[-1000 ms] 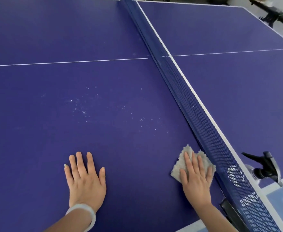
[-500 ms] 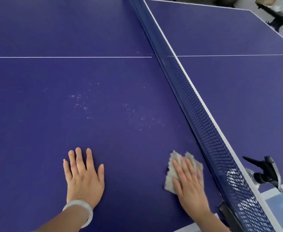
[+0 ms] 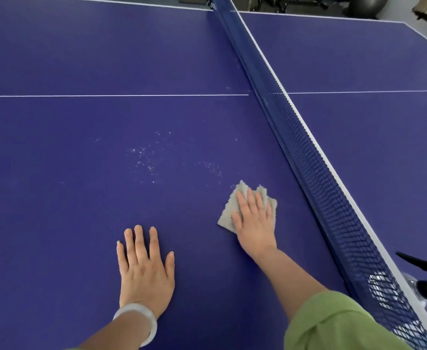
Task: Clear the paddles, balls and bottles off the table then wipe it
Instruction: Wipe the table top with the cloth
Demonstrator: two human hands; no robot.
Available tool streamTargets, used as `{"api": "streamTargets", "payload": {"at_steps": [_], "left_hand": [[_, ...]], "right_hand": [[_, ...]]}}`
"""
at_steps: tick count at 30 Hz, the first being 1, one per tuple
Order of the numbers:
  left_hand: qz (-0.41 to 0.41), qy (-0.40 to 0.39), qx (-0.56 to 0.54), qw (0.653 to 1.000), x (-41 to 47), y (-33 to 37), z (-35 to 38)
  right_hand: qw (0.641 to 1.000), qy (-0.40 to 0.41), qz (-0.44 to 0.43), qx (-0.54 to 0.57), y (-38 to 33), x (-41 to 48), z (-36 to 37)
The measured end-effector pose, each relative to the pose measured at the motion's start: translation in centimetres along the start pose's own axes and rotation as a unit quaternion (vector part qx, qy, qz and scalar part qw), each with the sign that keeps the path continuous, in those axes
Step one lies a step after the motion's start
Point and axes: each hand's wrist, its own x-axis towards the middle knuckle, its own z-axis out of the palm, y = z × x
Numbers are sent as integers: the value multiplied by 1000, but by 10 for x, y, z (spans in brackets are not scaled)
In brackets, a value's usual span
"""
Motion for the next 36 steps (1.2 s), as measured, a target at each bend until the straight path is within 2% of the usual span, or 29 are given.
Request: {"api": "streamTargets", "payload": {"at_steps": [3,5,7,10,13,15,16,18,20,22,23,25,27,29,32,36], "left_hand": [[-1,4,-5,1000,1,0,0],[0,3,-8,1000,1,1,1],[2,4,-11,1000,1,1,1],[6,5,-13,1000,1,1,0],[1,-4,-9,1000,2,1,-2],[1,-8,-8,1000,3,2,-3],[-1,-9,-6,1000,2,2,-3],[-3,-14,-6,1000,1,1,-4],[0,-16,-3,1000,2,0,-4],[0,-18,-7,1000,2,0,-3],[-1,-19,-12,1000,2,-1,-3],[2,-22,-18,1000,1,-1,-3],[5,-26,-25,999,1,-1,-4],[6,-26,-31,999,1,-2,-4],[10,-29,-36,999,2,-2,-6],[11,-33,-46,998,2,-3,-5]], "right_hand": [[985,-22,-169,-40,-10,-28,11],[979,-7,-194,-58,19,-41,13],[990,16,-127,-67,58,-41,10],[998,40,41,-40,99,-21,0],[982,59,176,-17,84,10,-6],[977,45,208,6,49,29,-5],[984,40,174,16,27,35,-4],[1000,24,16,-3,-16,34,5],[992,-1,-125,-29,-36,18,15],[986,2,-162,-41,-21,-1,18],[990,10,-131,-45,-4,-13,19],[998,49,-5,-51,36,-44,23],[987,74,138,-27,60,-82,25],[968,87,235,28,49,-114,32],[967,101,232,38,-9,-136,48],[995,59,75,1,-79,-109,49]]}}
